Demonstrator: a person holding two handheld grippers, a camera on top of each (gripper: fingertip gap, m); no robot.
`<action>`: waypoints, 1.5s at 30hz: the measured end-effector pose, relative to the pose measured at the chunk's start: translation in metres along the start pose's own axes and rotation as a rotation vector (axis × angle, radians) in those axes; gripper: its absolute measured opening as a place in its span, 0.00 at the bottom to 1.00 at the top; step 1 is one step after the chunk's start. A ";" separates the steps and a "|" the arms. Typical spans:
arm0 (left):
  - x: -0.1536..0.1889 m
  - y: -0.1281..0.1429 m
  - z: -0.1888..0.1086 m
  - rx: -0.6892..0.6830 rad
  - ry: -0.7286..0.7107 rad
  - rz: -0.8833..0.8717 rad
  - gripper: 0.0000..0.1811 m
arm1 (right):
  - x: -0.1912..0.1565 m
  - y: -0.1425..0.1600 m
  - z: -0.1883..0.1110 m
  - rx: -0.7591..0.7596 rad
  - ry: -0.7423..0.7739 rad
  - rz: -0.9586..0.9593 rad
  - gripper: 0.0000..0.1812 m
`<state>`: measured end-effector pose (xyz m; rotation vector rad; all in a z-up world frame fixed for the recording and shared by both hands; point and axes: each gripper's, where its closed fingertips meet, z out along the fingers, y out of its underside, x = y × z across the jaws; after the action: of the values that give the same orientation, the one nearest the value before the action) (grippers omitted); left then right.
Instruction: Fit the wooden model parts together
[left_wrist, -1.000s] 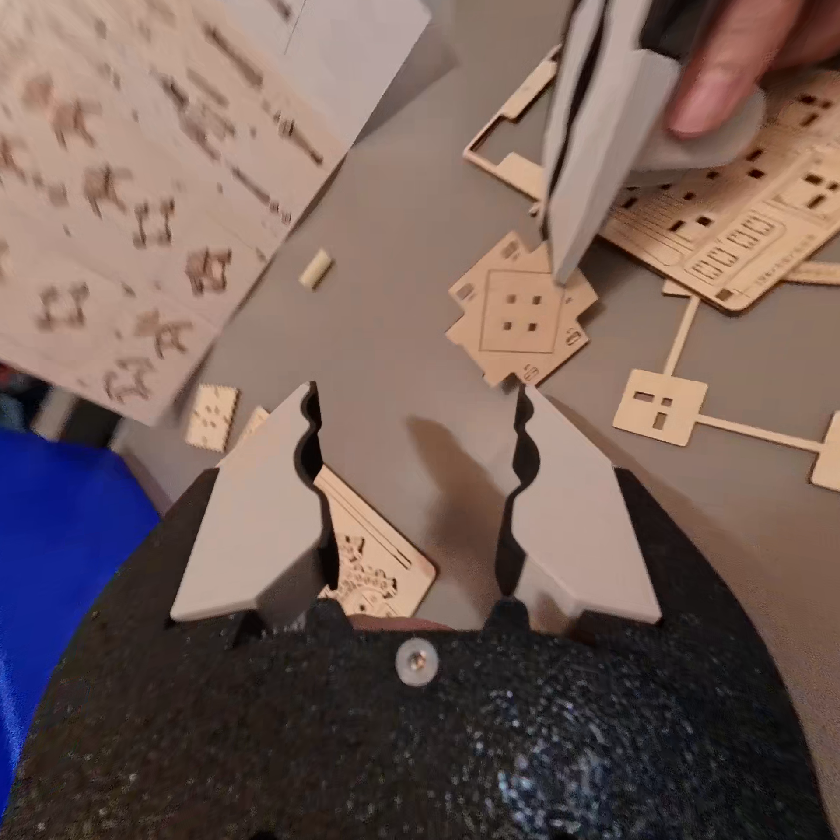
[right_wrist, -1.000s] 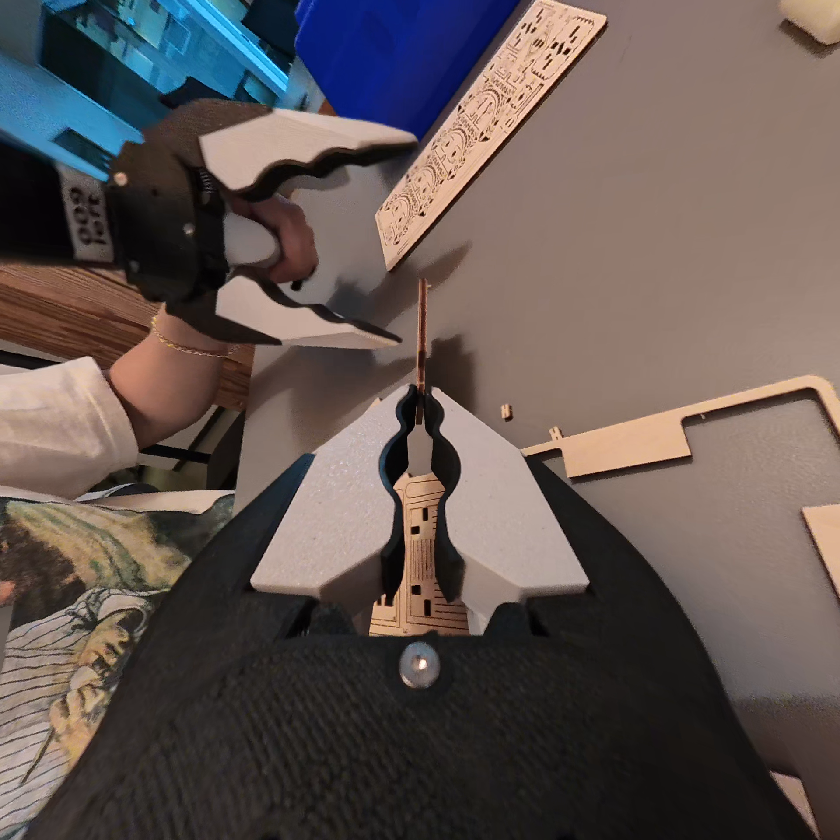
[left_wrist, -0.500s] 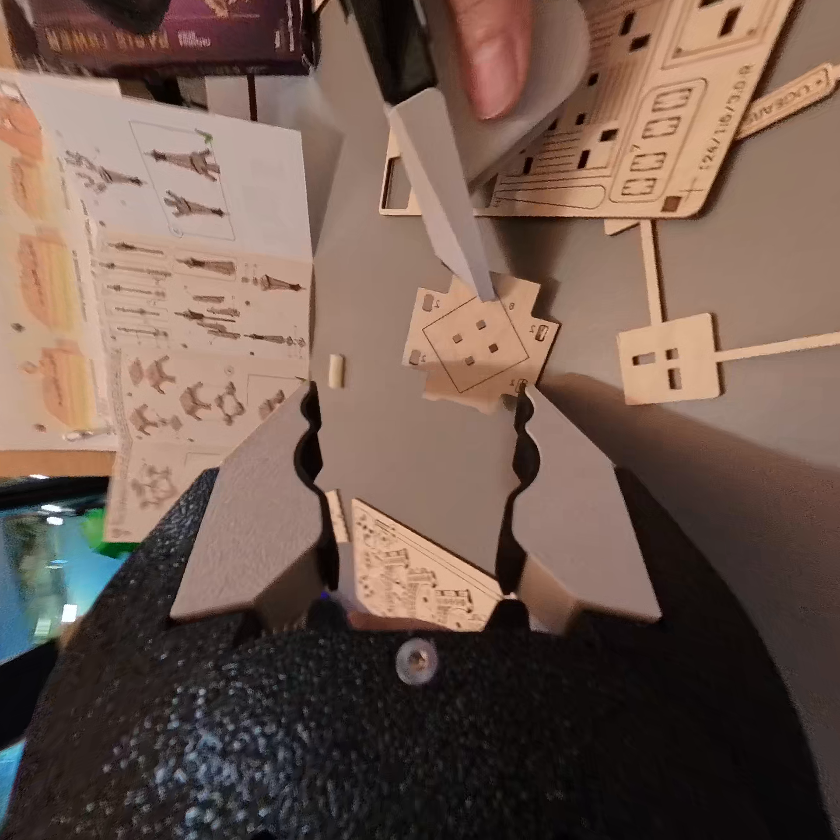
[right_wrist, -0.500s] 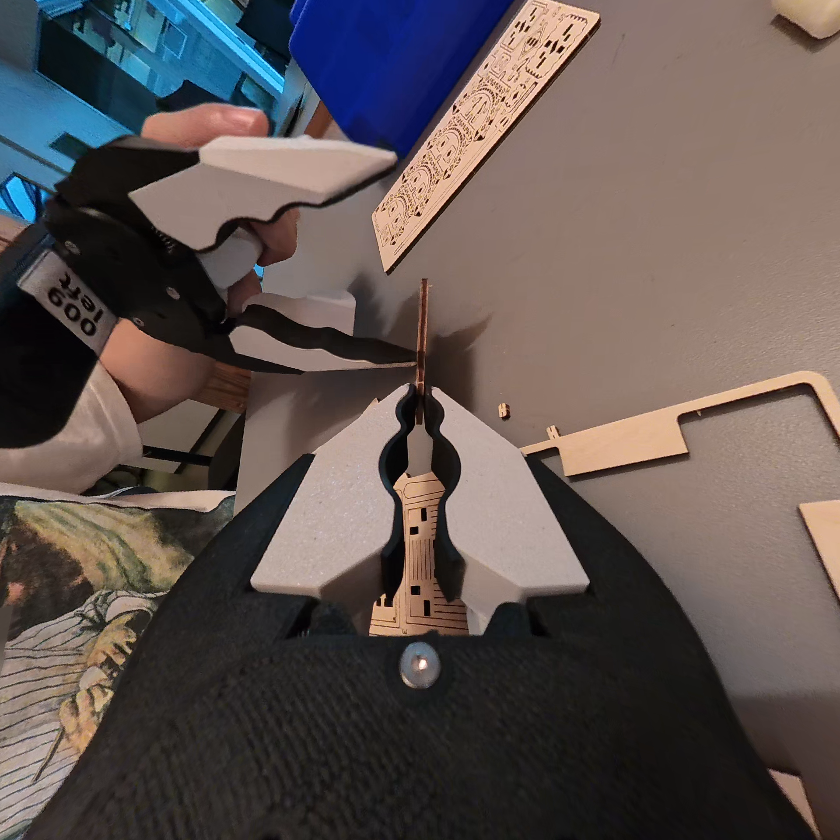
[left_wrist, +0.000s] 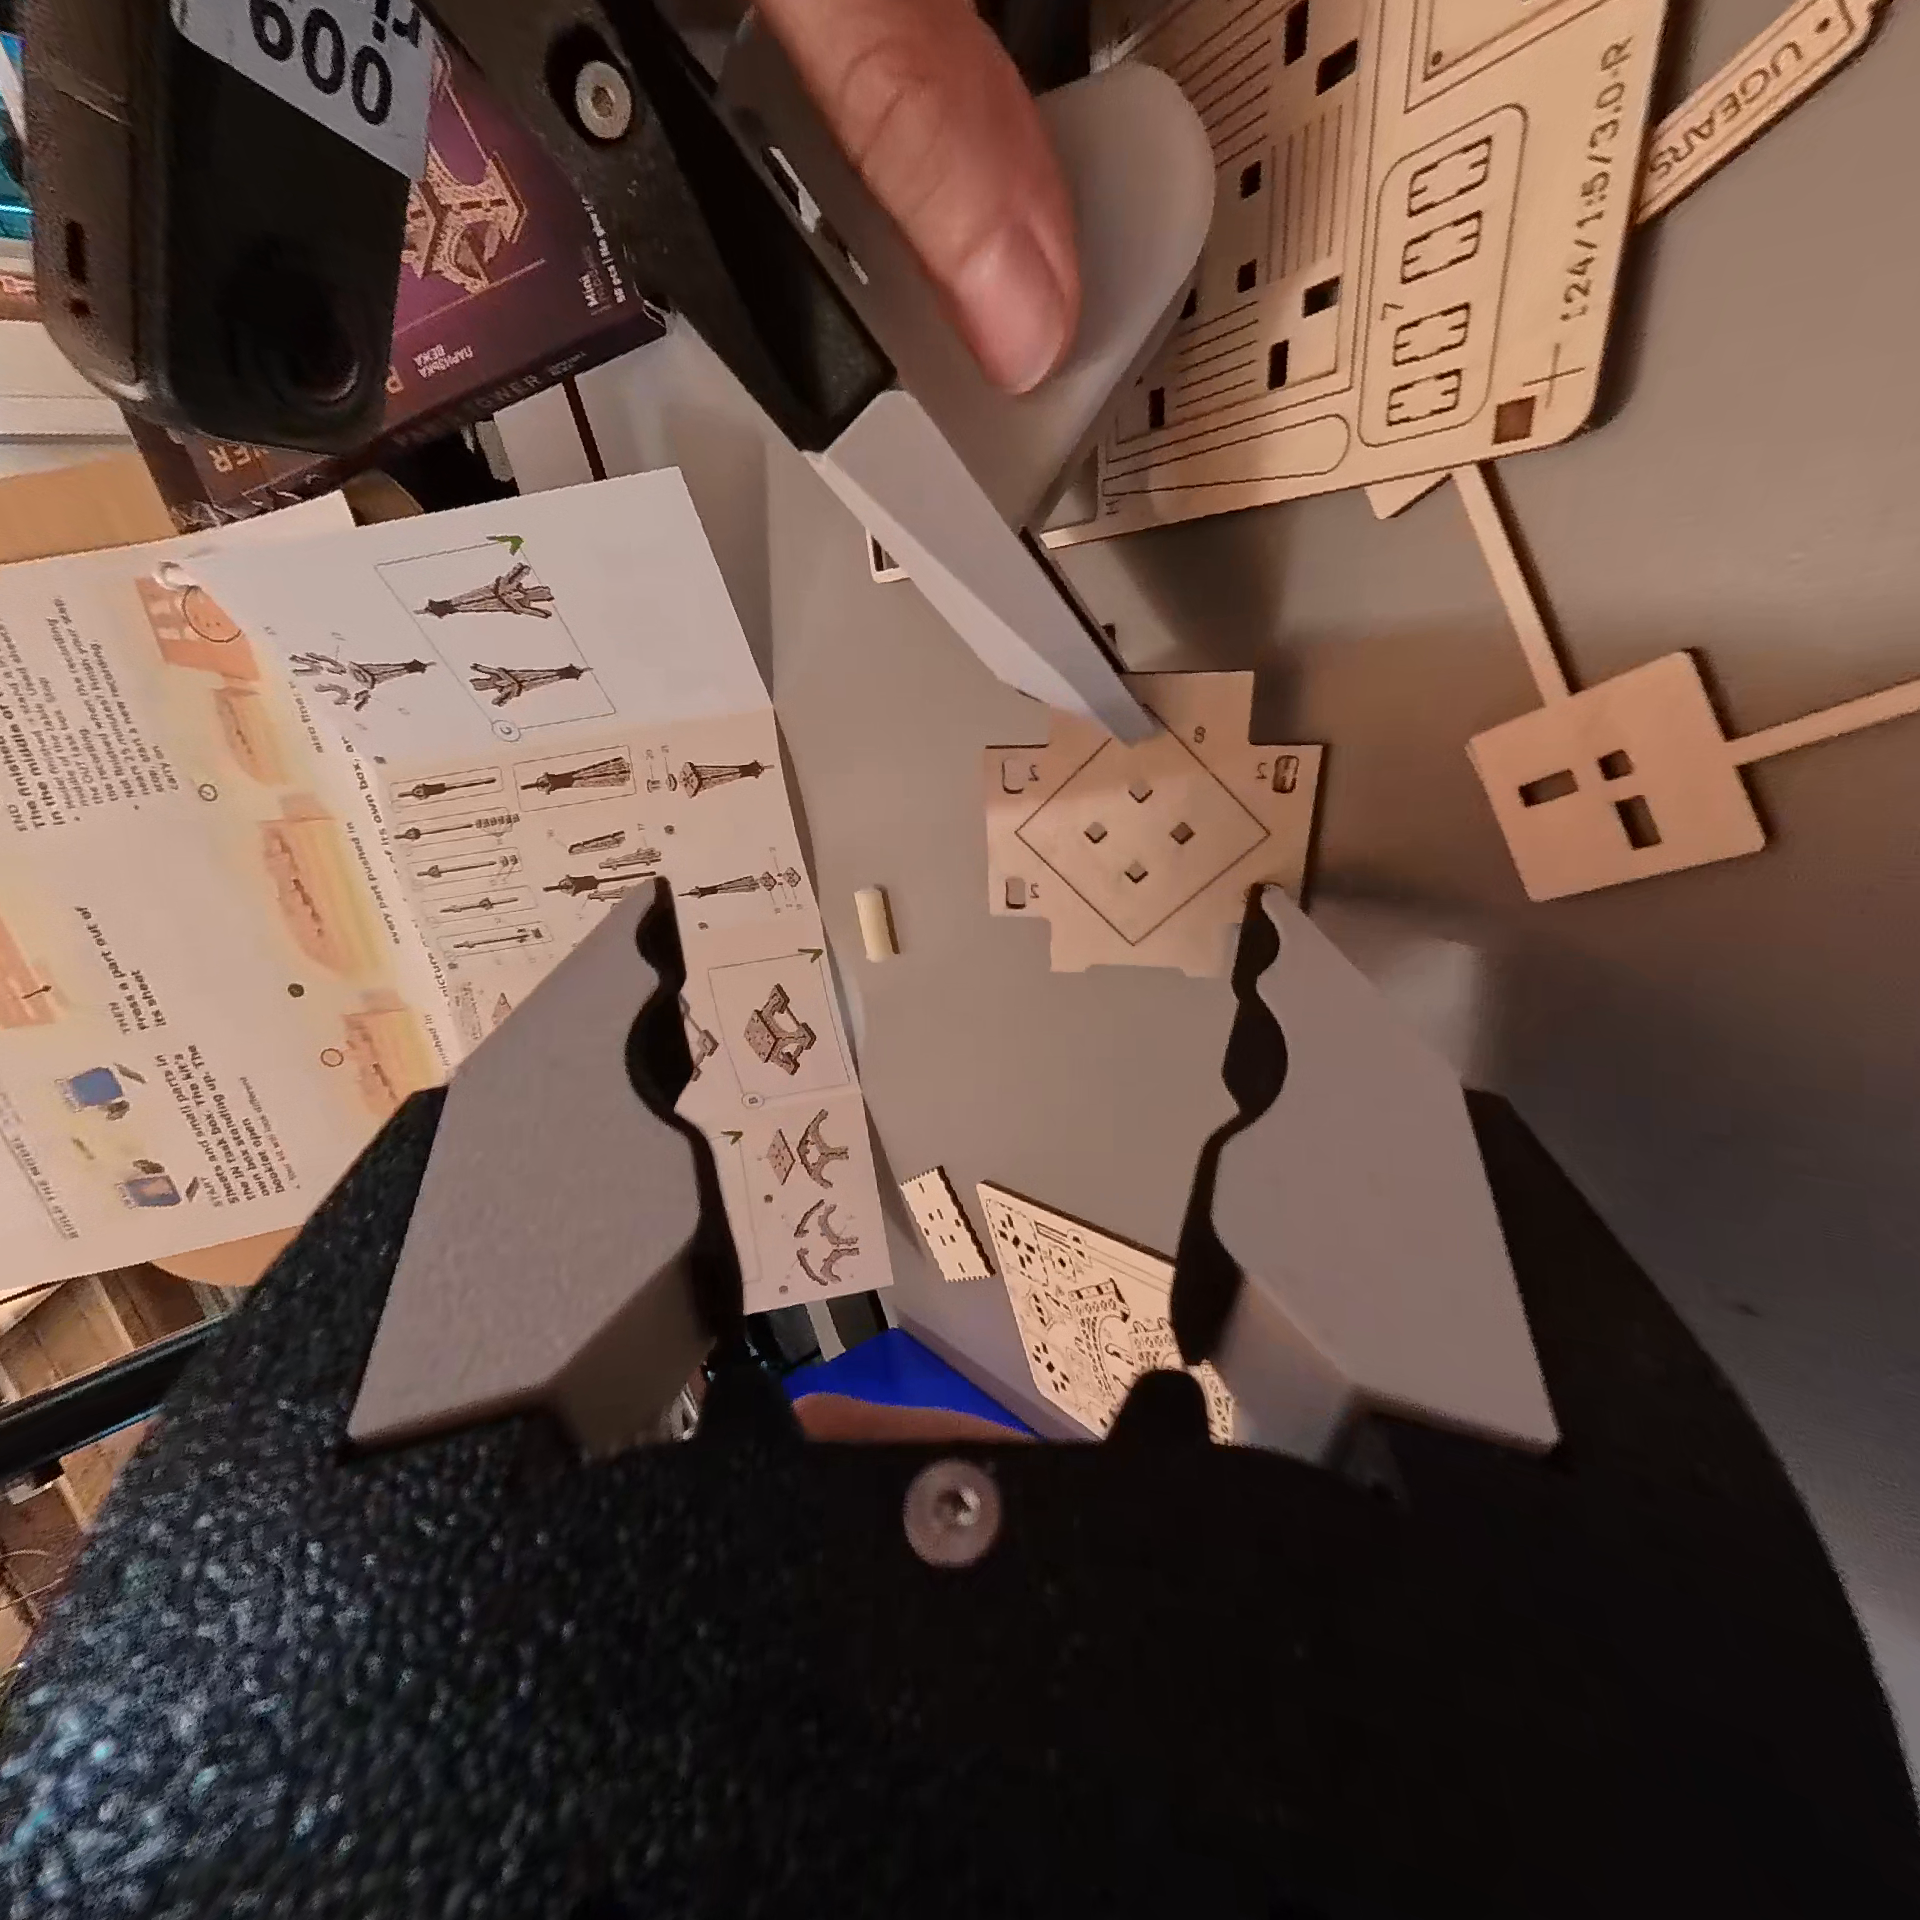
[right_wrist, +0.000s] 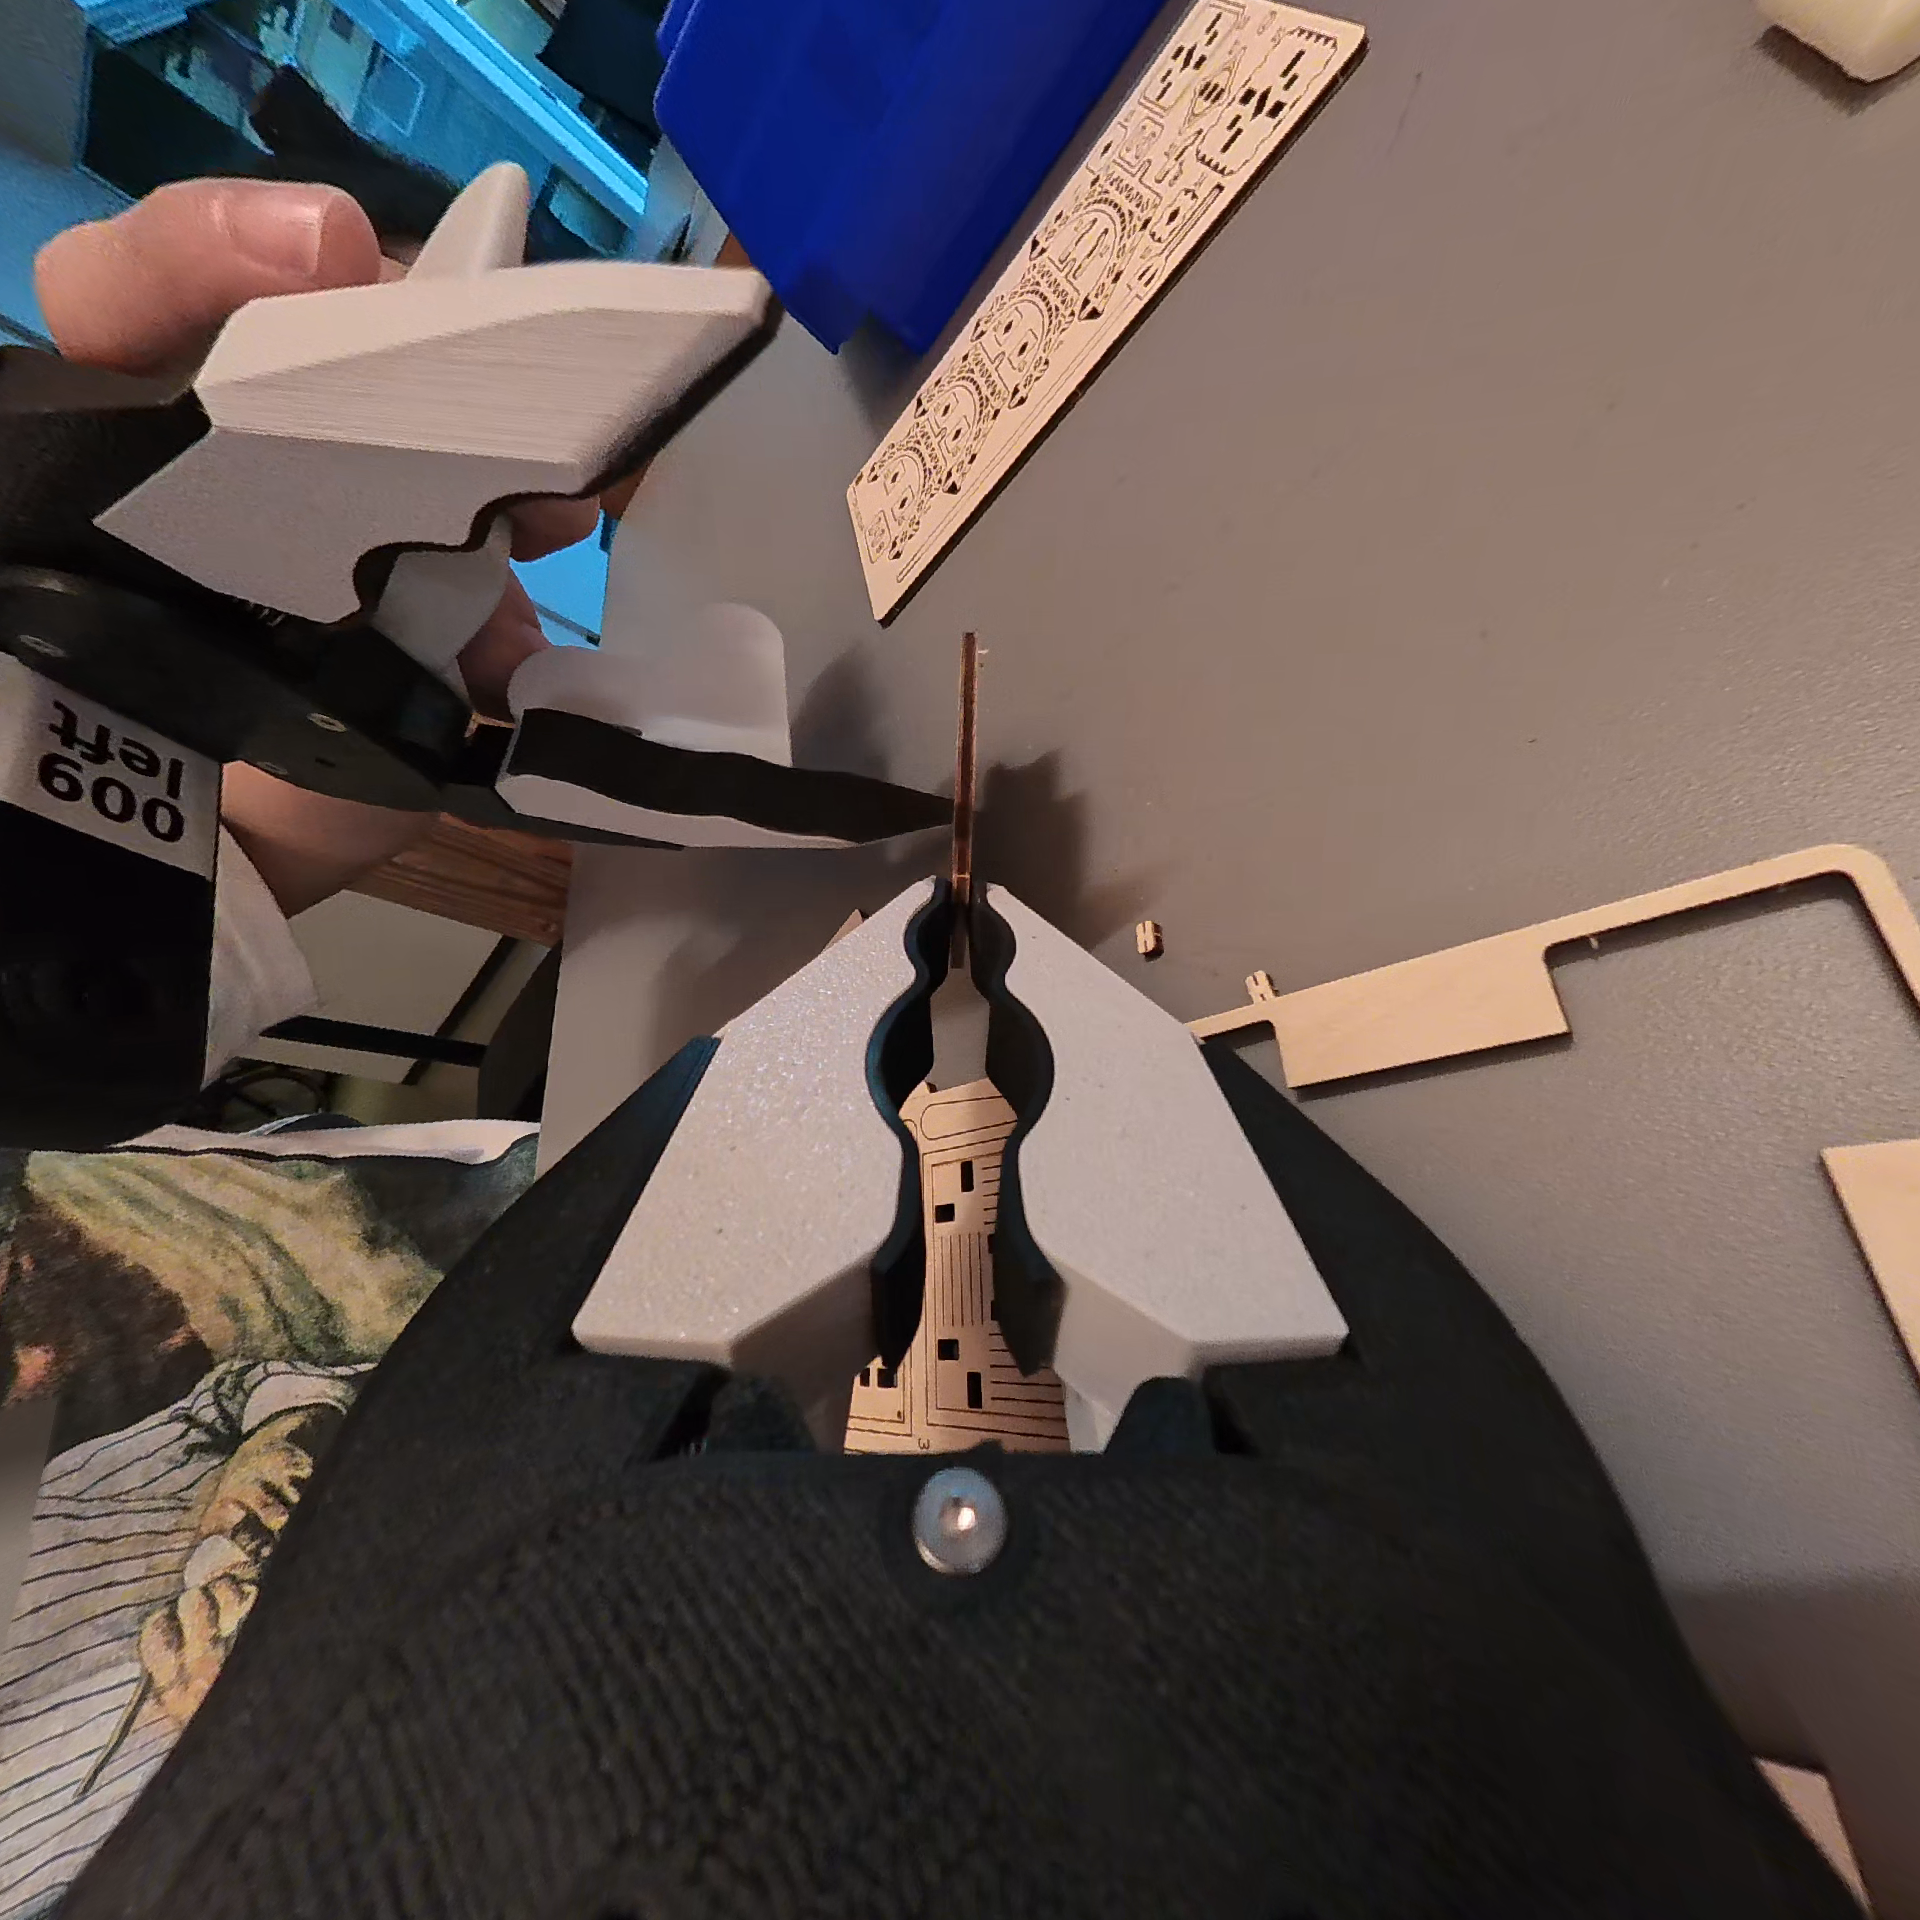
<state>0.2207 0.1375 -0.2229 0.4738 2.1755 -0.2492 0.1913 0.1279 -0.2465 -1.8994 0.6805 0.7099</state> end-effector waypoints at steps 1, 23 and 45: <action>0.001 0.000 0.001 -0.002 0.003 0.000 0.57 | 0.000 0.000 0.000 0.000 0.001 0.000 0.01; 0.010 -0.001 0.002 0.002 0.045 0.005 0.52 | 0.000 0.000 0.000 0.000 0.000 0.002 0.01; 0.039 -0.004 0.012 0.089 0.496 0.045 0.29 | 0.002 0.000 0.000 0.003 0.009 0.012 0.01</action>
<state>0.2065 0.1394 -0.2610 0.6918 2.6385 -0.2201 0.1928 0.1279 -0.2476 -1.8984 0.6990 0.7084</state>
